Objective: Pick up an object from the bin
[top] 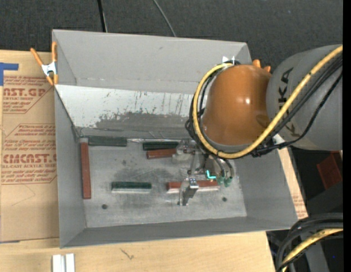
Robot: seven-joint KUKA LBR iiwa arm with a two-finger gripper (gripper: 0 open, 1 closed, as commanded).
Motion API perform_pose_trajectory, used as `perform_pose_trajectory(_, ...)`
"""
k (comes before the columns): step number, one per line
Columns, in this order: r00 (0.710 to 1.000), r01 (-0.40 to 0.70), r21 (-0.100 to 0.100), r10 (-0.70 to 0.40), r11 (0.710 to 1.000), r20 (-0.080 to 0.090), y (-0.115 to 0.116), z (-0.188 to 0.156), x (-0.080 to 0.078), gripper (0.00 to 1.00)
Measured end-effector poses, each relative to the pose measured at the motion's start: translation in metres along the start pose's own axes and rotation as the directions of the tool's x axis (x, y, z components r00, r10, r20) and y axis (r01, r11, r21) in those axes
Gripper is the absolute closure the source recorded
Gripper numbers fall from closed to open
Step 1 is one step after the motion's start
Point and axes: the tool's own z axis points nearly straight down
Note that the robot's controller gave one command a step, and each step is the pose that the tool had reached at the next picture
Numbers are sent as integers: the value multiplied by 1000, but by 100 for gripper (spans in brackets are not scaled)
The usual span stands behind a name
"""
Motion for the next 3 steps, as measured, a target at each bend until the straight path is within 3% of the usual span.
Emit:
perform_pose_trajectory(1, 1000, -1, -1, 1, 1000, 8, 0, -3, -2, 0)
perform_pose_trajectory(2, 999, -53, -3, 53, 999, 11, -39, 132, -35, 100)
perform_pose_trajectory(3, 999, -53, -4, 53, 999, 11, -39, 132, -35, 100)
